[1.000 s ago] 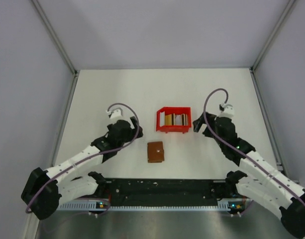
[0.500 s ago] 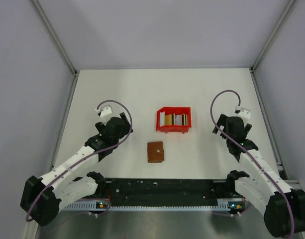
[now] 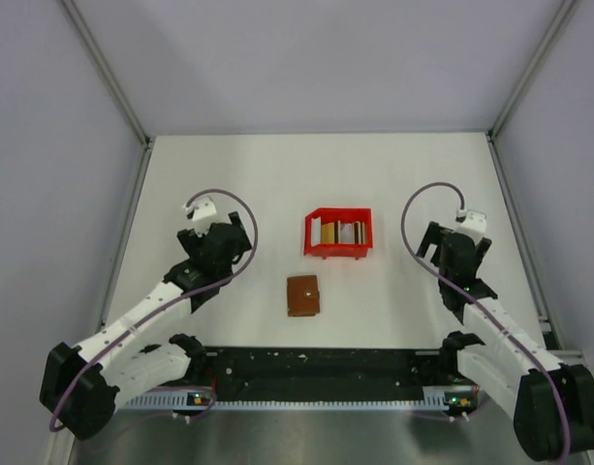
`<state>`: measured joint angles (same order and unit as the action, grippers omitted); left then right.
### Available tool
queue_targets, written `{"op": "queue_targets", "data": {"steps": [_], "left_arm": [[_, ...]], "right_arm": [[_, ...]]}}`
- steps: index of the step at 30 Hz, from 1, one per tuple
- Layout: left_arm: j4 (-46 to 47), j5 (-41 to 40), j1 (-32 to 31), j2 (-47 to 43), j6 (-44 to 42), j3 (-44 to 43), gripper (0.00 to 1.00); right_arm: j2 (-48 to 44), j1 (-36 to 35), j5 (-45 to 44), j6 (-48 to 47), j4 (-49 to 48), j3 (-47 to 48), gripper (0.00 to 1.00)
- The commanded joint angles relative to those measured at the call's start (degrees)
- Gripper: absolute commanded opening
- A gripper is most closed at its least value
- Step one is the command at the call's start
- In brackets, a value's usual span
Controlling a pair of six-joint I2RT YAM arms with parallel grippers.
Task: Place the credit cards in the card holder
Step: Reset both arms
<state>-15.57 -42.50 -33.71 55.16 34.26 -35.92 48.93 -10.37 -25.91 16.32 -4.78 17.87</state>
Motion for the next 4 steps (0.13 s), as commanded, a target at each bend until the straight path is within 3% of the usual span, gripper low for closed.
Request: {"op": "queue_targets", "data": {"steps": [1, 4], "left_arm": [[3.87, -3.12, 0.14, -0.13, -2.62, -2.49, 0.98], [5.90, -3.55, 0.14, 0.04, -3.77, -1.87, 0.98]], "right_arm": [[2.66, 0.18, -4.14, -2.95, -7.53, 0.15, 0.99], [4.33, 0.18, -4.32, -2.87, -11.11, -0.90, 0.99]]}}
